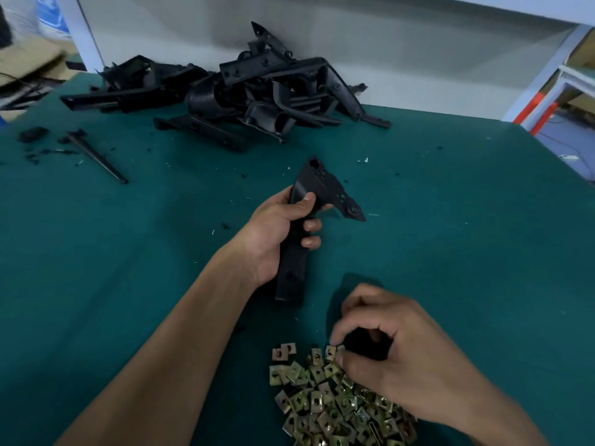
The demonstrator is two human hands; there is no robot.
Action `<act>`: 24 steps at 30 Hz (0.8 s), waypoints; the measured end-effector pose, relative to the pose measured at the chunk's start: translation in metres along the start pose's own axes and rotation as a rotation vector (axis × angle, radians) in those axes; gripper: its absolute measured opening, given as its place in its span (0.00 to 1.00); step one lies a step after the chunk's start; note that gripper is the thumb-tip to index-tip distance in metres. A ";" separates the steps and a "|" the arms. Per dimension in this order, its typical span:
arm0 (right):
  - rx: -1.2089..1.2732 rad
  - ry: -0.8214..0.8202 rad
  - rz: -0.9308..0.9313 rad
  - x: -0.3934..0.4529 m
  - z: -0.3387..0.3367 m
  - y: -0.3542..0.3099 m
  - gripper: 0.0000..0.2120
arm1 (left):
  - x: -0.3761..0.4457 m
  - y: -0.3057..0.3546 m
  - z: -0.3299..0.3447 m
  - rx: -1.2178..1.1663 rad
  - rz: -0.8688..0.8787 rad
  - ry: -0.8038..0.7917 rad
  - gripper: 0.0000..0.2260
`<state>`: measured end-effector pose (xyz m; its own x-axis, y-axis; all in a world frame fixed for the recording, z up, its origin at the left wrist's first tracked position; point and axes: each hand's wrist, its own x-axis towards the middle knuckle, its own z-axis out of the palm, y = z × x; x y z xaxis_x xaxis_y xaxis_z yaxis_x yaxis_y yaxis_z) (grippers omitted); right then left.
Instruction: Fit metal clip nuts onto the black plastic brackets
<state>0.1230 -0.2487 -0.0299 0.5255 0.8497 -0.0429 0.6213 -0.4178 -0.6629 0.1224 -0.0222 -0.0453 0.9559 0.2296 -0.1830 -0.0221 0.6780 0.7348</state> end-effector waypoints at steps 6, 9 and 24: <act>-0.103 -0.076 -0.060 0.004 -0.006 -0.003 0.09 | 0.001 -0.002 0.000 0.010 -0.023 -0.005 0.02; -0.084 -0.101 -0.106 0.006 -0.005 0.000 0.04 | 0.002 -0.003 -0.001 0.008 -0.026 -0.001 0.02; 1.364 0.493 0.056 0.068 -0.027 0.044 0.08 | 0.000 -0.005 -0.005 0.069 -0.044 -0.183 0.08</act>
<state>0.2013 -0.2177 -0.0418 0.8476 0.5302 -0.0217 -0.2838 0.4183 -0.8628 0.1216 -0.0223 -0.0521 0.9930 0.0655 -0.0988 0.0351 0.6340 0.7725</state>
